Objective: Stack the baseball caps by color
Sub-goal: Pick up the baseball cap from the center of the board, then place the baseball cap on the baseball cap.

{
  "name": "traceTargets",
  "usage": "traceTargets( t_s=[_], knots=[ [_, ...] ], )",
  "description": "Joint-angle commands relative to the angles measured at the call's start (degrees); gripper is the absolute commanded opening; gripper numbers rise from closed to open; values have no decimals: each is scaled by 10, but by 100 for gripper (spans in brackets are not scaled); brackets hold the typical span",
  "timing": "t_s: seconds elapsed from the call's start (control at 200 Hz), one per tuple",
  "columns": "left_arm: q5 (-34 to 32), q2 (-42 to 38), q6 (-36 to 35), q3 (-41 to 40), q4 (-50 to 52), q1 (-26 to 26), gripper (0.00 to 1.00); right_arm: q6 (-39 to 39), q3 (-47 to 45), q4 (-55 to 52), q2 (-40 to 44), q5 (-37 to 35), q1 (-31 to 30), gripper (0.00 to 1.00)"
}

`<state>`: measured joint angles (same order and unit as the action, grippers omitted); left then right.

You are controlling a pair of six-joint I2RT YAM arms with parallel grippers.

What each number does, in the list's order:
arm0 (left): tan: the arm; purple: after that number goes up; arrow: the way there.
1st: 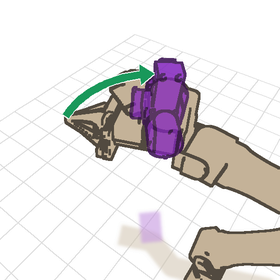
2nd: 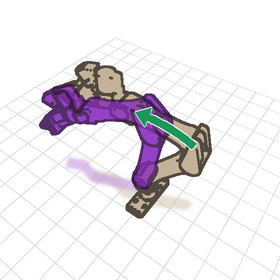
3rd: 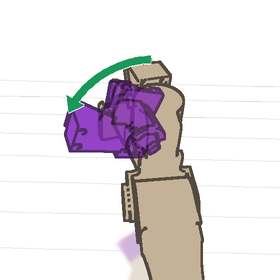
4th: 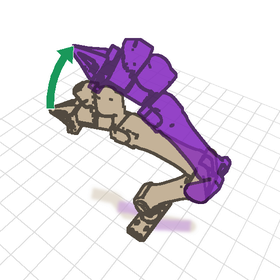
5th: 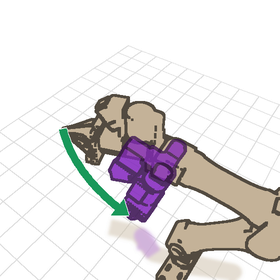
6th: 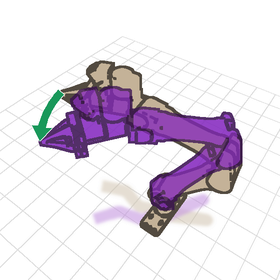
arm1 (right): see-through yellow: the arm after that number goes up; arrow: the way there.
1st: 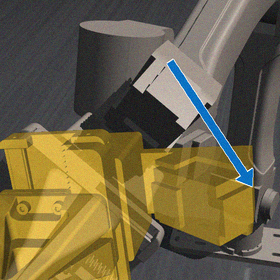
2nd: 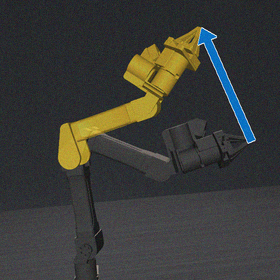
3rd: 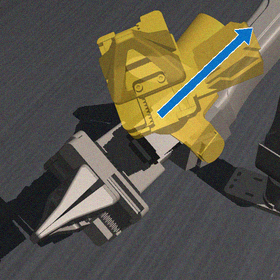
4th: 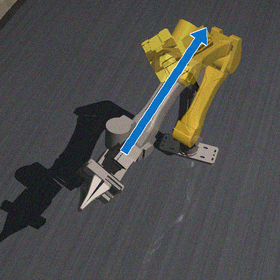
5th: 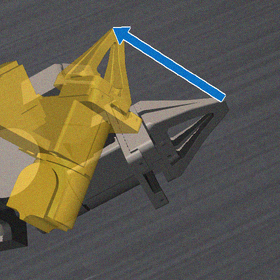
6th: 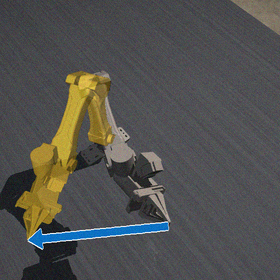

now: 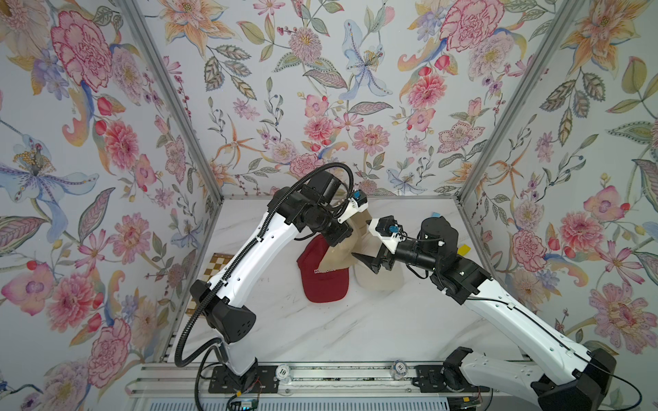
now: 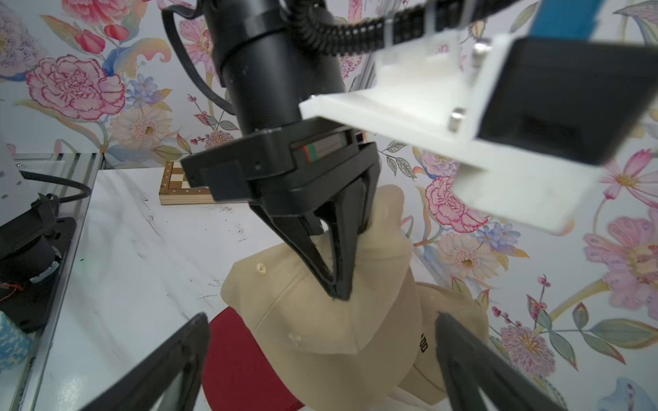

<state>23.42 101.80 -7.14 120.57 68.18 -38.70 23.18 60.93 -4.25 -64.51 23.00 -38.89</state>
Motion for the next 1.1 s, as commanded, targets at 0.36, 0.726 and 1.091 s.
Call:
traceTargets(
  t_s=[0.36,0.726,1.091],
  knots=[
    [28,-10,-25,11,10,-11,0,77,1,58,-59,-49,-27,83],
    [39,-6,-29,15,9,-14,0,90,6,70,-90,-66,-27,59],
    [41,-9,-32,13,9,-15,0,75,13,51,-95,-42,-25,0]
  ],
)
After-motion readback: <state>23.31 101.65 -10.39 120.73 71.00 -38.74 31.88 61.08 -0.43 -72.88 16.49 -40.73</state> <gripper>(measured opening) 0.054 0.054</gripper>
